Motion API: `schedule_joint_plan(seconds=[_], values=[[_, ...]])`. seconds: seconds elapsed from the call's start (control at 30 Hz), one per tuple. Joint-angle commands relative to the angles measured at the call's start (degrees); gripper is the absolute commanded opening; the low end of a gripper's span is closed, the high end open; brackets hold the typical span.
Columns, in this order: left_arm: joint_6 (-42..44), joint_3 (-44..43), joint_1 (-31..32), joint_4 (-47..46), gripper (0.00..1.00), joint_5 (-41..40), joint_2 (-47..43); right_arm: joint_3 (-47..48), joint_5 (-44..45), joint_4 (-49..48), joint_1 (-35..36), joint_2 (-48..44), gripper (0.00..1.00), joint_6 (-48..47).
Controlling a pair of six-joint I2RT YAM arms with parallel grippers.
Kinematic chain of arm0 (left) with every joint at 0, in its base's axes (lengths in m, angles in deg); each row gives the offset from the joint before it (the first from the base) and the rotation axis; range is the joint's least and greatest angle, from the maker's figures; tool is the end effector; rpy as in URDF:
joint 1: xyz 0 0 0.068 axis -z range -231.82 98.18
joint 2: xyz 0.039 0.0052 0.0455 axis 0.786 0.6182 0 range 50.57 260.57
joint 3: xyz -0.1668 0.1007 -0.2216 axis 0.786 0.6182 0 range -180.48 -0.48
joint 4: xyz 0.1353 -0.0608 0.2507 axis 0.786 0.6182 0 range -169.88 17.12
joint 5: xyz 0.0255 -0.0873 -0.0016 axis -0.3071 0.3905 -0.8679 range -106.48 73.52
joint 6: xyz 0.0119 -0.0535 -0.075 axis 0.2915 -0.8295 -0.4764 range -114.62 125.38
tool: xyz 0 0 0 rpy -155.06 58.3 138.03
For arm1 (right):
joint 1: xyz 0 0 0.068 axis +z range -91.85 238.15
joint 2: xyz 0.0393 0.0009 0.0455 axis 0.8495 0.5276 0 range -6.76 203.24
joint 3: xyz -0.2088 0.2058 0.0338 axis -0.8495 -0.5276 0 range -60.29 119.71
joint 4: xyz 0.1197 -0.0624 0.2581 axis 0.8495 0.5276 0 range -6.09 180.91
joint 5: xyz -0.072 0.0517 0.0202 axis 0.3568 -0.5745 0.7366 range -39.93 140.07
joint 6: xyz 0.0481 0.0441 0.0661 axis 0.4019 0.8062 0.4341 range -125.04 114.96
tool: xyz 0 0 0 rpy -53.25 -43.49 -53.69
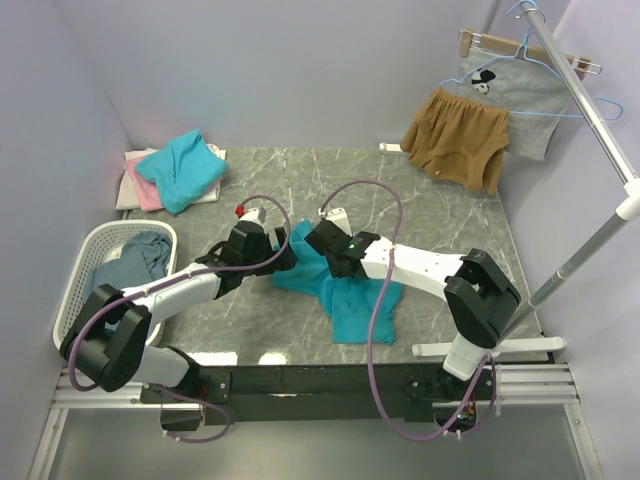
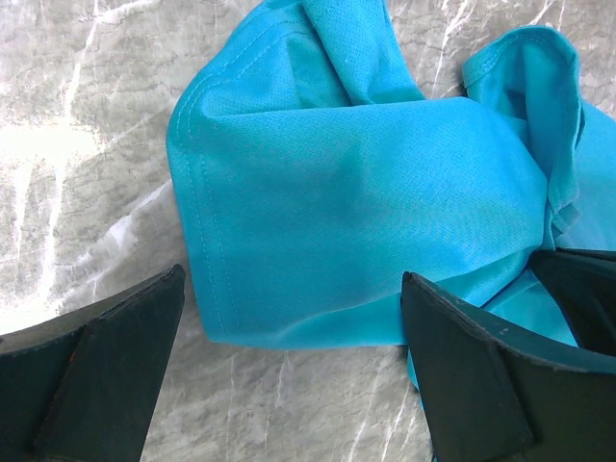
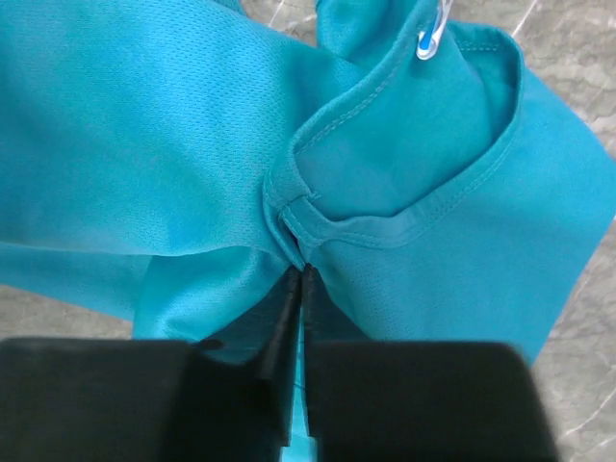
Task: Fold and stack the t-shirts
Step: Flatten out the tshirt
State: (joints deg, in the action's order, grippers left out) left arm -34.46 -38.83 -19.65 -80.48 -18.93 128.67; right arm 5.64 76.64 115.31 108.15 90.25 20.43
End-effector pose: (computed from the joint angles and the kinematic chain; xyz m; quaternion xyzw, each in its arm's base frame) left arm 0.2847 -0.1750 0.1641 -0.0696 0.9003 -0.2366 0.3586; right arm 0.2804 0.2759 0.1750 -0.1473 0.9353 -0.0349 0.3198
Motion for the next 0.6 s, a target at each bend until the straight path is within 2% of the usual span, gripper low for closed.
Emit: schedule_joint_plan(seconds=[0.0,0.37,0.57], values=[[0.4,-1.8,0.4,-0.2,0.99,-0.7,0.0,-0.5,1.5,-0.8,0.0,-1.8,0.0,0.0],[0.2,-2.0,0.5,-0.9,0.99,0.0,0.5,-3.1,6.3,0.6,-0.2,-13.9,0.0,0.8],[0.4,-0.9,3.1,-1.2,0.99,0.2,-2.2,-1.7,13.4,0.2,-0.4,-28.4,0.0,0.3]])
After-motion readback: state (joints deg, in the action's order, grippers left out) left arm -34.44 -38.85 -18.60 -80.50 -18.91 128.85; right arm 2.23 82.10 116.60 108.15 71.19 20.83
